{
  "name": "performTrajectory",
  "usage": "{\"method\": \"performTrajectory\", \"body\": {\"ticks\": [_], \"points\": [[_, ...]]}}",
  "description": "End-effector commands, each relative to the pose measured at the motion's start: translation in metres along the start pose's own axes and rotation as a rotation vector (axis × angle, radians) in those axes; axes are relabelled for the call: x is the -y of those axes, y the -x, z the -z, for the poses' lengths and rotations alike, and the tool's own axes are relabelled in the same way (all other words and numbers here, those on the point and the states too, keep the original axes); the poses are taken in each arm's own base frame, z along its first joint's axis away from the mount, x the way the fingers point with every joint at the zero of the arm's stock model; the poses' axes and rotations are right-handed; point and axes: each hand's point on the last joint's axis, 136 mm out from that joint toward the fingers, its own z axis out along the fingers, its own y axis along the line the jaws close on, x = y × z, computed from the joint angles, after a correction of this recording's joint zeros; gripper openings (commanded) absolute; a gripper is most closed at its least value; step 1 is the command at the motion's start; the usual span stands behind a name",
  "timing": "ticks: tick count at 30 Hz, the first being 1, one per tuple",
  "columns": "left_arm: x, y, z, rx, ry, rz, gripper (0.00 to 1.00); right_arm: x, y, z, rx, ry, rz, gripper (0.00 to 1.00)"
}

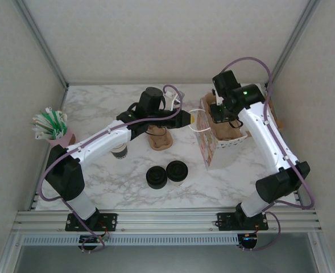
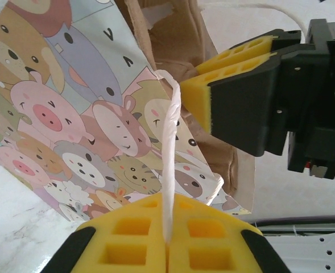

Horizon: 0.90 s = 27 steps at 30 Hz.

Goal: Pack the takeout coffee

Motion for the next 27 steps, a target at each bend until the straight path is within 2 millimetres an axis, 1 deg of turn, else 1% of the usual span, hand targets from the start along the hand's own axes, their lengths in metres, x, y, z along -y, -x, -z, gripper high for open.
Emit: {"method": "performTrajectory", "body": {"ticks": [1,6,13,19,27], "points": [[-0.002,0.004,0.003,0.021,0.008,-0.004,0.0,0.007,-0.012,-0.005,-0.038,-0.028,-0.016,0.25],[-0.003,0.003,0.005,0.023,0.011,-0.004,0.0,0.01,-0.014,-0.008,-0.045,-0.043,-0.028,0.25],[-0.003,0.002,0.005,0.022,0.009,-0.006,0.0,0.007,-0.017,-0.015,-0.067,-0.034,-0.027,0.25],[-0.003,0.002,0.005,0.02,0.009,-0.004,0.0,0.015,-0.025,-0.027,-0.108,-0.088,-0.027,0.25],[-0.005,0.0,0.004,0.018,0.013,-0.001,0.0,0.004,-0.035,-0.049,-0.151,-0.02,-0.057,0.25]]}}
